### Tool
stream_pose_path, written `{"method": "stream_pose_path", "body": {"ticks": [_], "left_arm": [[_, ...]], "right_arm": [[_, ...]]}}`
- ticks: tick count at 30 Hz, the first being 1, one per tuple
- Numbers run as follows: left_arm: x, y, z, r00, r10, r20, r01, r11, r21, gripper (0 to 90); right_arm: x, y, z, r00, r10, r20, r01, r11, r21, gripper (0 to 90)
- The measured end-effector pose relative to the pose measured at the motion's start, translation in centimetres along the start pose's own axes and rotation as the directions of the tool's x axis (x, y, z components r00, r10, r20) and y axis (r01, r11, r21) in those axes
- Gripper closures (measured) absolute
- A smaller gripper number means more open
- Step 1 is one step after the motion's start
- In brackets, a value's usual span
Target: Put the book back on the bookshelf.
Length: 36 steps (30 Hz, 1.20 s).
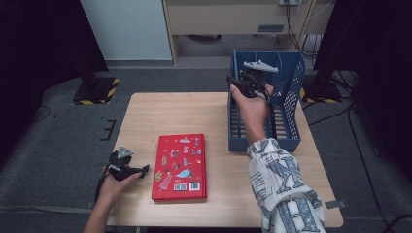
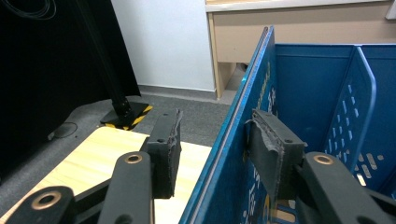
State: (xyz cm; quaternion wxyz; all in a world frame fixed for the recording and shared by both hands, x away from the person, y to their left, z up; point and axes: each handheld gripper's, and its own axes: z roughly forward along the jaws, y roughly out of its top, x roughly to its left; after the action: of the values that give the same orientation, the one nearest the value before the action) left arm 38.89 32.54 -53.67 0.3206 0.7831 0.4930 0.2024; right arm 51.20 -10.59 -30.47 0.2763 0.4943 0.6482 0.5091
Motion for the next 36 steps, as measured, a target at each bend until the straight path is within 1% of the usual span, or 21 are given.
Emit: {"method": "stream_pose_path", "body": {"ticks": [4, 6, 7, 9, 10, 13, 16, 18, 19, 20, 21, 23, 25, 27, 29, 31, 34, 35, 36], "left_arm": [[0.0, 0.0, 0.0, 1.0000, 0.001, 0.000, -0.001, 1.0000, 0.001, 0.0], [0.0, 0.0, 0.0, 1.0000, 0.001, 0.000, -0.001, 1.0000, 0.000, 0.0], [0.0, 0.0, 0.0, 1.0000, 0.001, 0.000, -0.001, 1.0000, 0.002, 0.0], [0.0, 0.0, 0.0, 1.0000, 0.001, 0.000, -0.001, 1.0000, 0.000, 0.0], [0.0, 0.0, 0.0, 1.0000, 0.001, 0.001, -0.001, 1.0000, 0.000, 0.0], [0.0, 0.0, 0.0, 1.0000, 0.001, 0.000, -0.001, 1.0000, 0.000, 0.0], [0.0, 0.0, 0.0, 1.0000, 0.001, 0.001, -0.001, 1.0000, 0.000, 0.0], [0.0, 0.0, 0.0, 1.0000, 0.001, 0.002, -0.001, 1.0000, 0.002, 0.0], [0.0, 0.0, 0.0, 1.0000, 0.001, 0.003, -0.001, 1.0000, 0.001, 0.0], [0.0, 0.0, 0.0, 1.0000, 0.001, 0.003, -0.001, 1.0000, 0.001, 0.0], [0.0, 0.0, 0.0, 1.0000, 0.002, 0.004, -0.002, 1.0000, 0.001, 0.0], [0.0, 0.0, 0.0, 1.0000, 0.002, 0.004, -0.002, 1.0000, 0.001, 0.0], [0.0, 0.0, 0.0, 1.0000, 0.002, 0.004, -0.002, 1.0000, 0.001, 0.0], [0.0, 0.0, 0.0, 1.0000, 0.002, 0.004, -0.002, 1.0000, 0.001, 0.0], [0.0, 0.0, 0.0, 1.0000, 0.002, 0.004, -0.002, 1.0000, 0.001, 0.0], [0.0, 0.1, 0.0, 1.0000, 0.003, 0.006, -0.003, 1.0000, 0.002, 0.0], [0.0, 0.1, 0.0, 1.0000, 0.004, 0.007, -0.004, 1.0000, 0.002, 0.0], [0.0, 0.0, 0.0, 1.0000, 0.001, 0.009, -0.001, 1.0000, 0.003, 0.0], [0.0, 0.0, 0.0, 1.0000, 0.001, 0.009, -0.001, 1.0000, 0.003, 0.0]], "right_arm": [[0.0, 0.0, 0.0, 1.0000, 0.005, -0.009, -0.005, 1.000, 0.001, 51.7], [0.1, 0.0, 0.1, 0.9998, 0.005, -0.022, -0.005, 1.000, 0.004, 50.0], [0.2, 0.0, 0.2, 0.9996, -0.003, -0.030, 0.003, 1.000, 0.007, 48.7], [0.3, 0.0, 0.2, 0.9991, -0.015, -0.041, 0.015, 1.000, 0.003, 43.9], [0.4, 0.0, 0.2, 0.9989, -0.030, -0.036, 0.030, 1.000, -0.001, 42.2], [0.6, 0.1, 0.1, 0.9984, -0.047, -0.033, 0.046, 0.999, -0.011, 32.9], [0.7, 0.1, 0.1, 0.9970, -0.064, -0.045, 0.063, 0.998, -0.018, 27.7], [0.9, 0.1, -0.1, 0.9953, -0.071, -0.066, 0.070, 0.997, -0.019, 23.9], [1.0, 0.1, -0.3, 0.9946, -0.086, -0.058, 0.085, 0.996, -0.021, 22.5], [1.1, 0.1, -0.5, 0.9924, -0.116, -0.041, 0.115, 0.993, -0.027, 20.6], [1.2, 0.1, -0.8, 0.9916, -0.120, -0.046, 0.119, 0.992, -0.031, 16.3], [1.2, 0.2, -0.9, 0.9912, -0.121, -0.053, 0.120, 0.992, -0.032, 15.2], [1.1, 0.2, -1.4, 0.9899, -0.117, -0.080, 0.115, 0.993, -0.033, 13.1], [1.1, 0.1, -1.8, 0.9862, -0.121, -0.113, 0.118, 0.992, -0.037, 10.4], [1.1, -0.1, -2.4, 0.9816, -0.137, -0.133, 0.133, 0.990, -0.042, 8.2], [1.1, -0.4, -3.0, 0.9783, -0.141, -0.152, 0.137, 0.990, -0.037, 6.9], [1.1, -1.1, -3.7, 0.9709, -0.174, -0.164, 0.173, 0.985, -0.022, 6.1], [1.0, -1.4, -4.0, 0.9675, -0.188, -0.169, 0.188, 0.982, -0.018, 5.9], [0.9, -2.0, -4.3, 0.9618, -0.209, -0.177, 0.210, 0.978, -0.016, 5.8]]}}
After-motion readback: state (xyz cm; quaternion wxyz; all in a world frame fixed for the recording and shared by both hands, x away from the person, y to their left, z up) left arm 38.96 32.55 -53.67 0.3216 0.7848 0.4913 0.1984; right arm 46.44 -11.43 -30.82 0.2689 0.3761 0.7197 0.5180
